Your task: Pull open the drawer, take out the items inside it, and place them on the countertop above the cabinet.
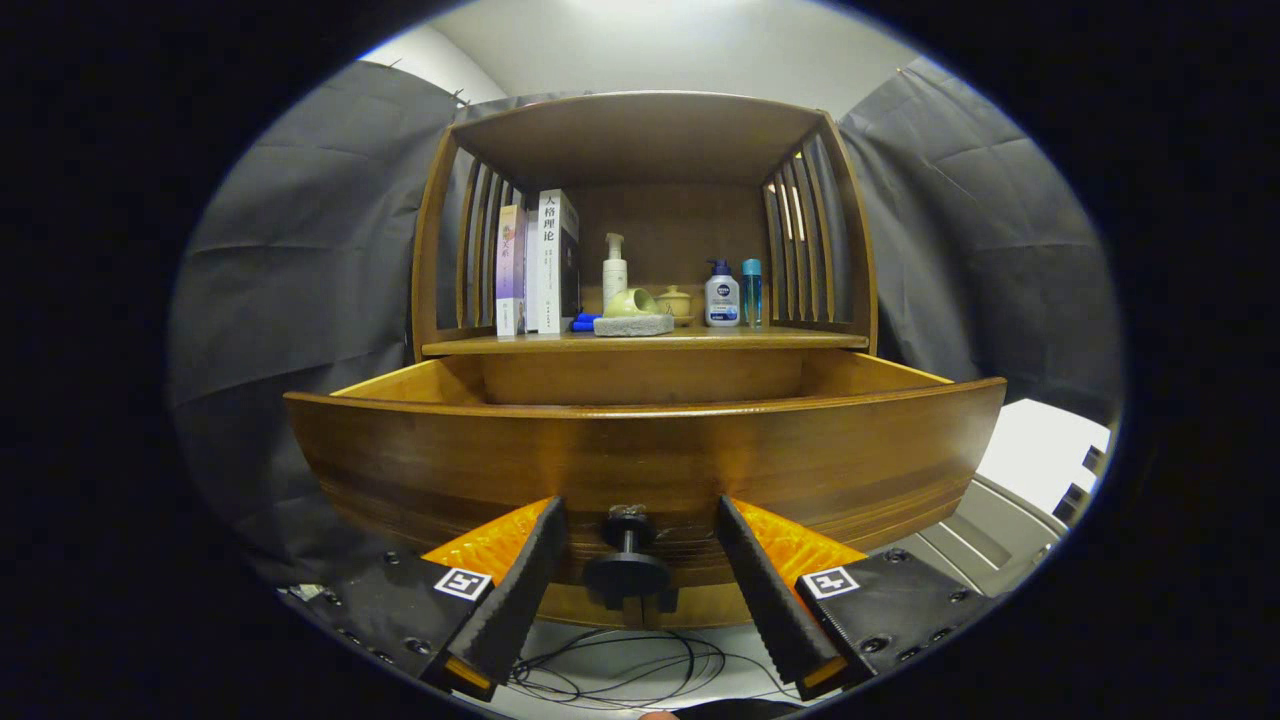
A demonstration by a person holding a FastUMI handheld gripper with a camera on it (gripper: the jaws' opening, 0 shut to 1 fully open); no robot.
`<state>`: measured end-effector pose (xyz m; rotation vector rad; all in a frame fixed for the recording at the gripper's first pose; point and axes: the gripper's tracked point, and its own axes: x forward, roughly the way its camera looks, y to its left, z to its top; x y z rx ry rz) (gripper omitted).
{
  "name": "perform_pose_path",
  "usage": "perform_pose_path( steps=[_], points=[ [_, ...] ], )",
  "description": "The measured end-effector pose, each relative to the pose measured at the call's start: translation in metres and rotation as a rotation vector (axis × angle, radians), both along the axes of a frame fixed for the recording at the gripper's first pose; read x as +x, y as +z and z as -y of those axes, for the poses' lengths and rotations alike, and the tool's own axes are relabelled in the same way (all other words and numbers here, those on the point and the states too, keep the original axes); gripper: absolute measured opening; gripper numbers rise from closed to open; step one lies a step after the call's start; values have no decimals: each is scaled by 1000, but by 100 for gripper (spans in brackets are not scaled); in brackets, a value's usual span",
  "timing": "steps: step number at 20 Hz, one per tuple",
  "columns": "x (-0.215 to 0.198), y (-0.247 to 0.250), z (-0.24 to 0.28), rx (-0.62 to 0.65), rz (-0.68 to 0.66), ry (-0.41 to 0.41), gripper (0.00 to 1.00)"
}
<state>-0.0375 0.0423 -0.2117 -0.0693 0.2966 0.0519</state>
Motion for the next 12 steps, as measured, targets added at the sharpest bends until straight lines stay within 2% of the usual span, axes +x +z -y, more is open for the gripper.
perform_pose_path(
  steps=[12],
  points=[
    [12, 1, 0, -3, -4, 2, 98]
  ],
)
